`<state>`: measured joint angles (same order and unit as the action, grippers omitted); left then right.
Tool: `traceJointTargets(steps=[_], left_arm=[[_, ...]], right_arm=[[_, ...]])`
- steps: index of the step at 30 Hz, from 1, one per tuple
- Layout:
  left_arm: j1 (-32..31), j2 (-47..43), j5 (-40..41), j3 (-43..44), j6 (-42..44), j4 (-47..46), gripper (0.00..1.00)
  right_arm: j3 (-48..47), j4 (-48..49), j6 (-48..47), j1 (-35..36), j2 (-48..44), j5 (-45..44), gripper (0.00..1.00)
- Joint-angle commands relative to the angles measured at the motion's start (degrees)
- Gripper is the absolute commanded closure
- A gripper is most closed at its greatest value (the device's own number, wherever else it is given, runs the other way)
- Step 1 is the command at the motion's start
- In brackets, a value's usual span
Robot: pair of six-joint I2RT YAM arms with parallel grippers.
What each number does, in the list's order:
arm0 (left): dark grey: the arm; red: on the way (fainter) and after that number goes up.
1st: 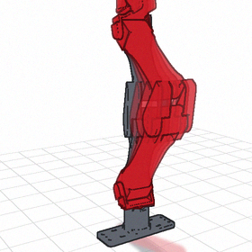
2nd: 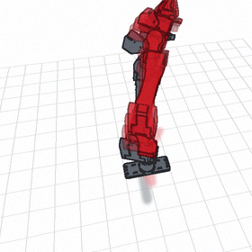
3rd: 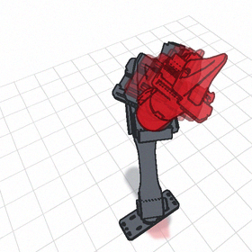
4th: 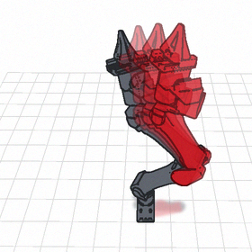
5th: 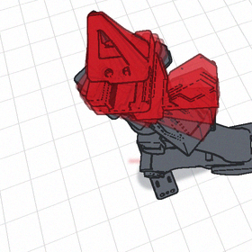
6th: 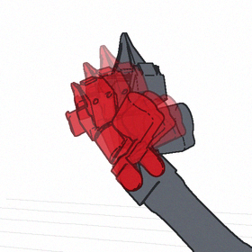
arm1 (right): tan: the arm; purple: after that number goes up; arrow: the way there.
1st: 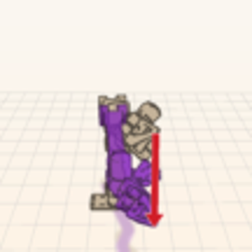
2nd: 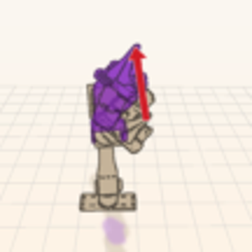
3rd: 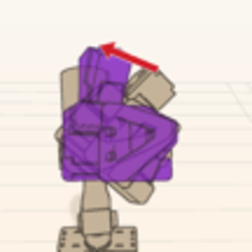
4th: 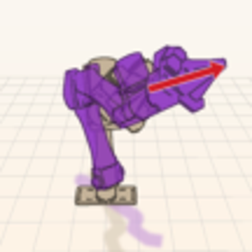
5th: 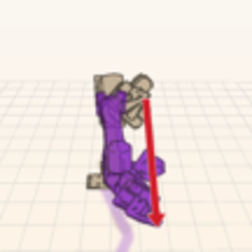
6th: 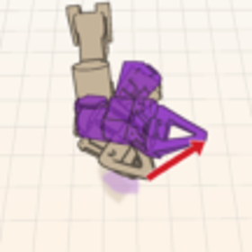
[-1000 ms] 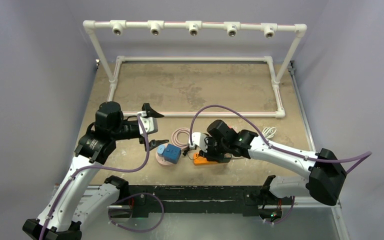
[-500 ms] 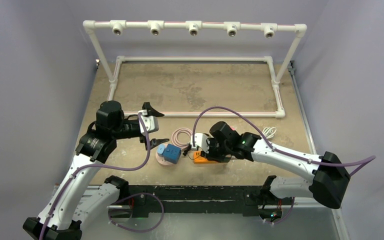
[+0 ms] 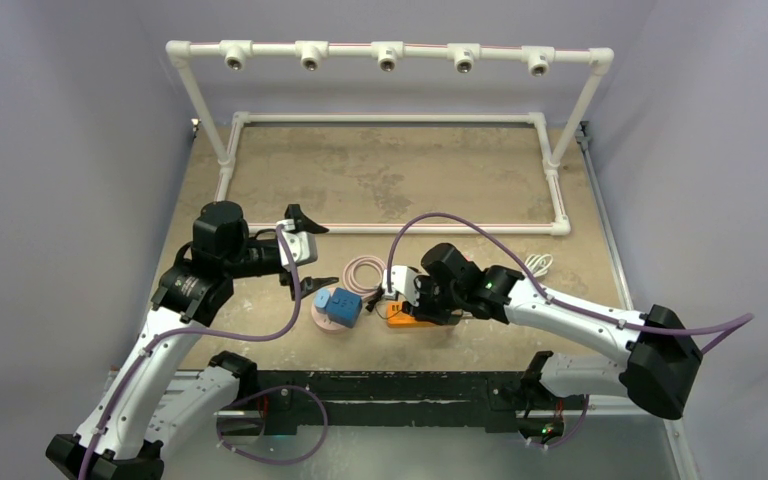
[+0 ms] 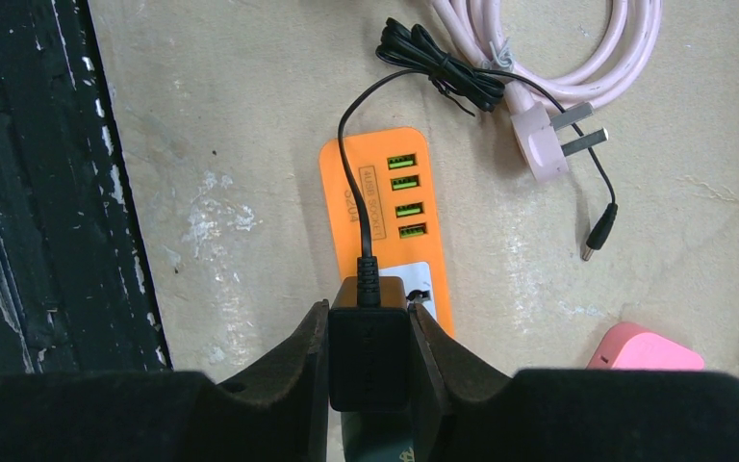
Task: Insert the plug
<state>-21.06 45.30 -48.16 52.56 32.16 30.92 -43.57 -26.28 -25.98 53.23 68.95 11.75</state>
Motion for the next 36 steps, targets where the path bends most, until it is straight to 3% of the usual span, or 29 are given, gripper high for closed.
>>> traceJointTargets(steps=[1, 36], left_arm=[[0.05, 0.08, -0.53, 0.8, -0.21, -1.43, 0.1], [0.05, 0.68, -0.31, 0.46, 0.27, -1.21, 0.1]], right_arm=[[1.66, -3.17, 1.24, -0.15, 1.05, 2.08, 1.0], [-6.3, -6.58, -2.91, -1.73, 1.1, 5.83, 1.0]])
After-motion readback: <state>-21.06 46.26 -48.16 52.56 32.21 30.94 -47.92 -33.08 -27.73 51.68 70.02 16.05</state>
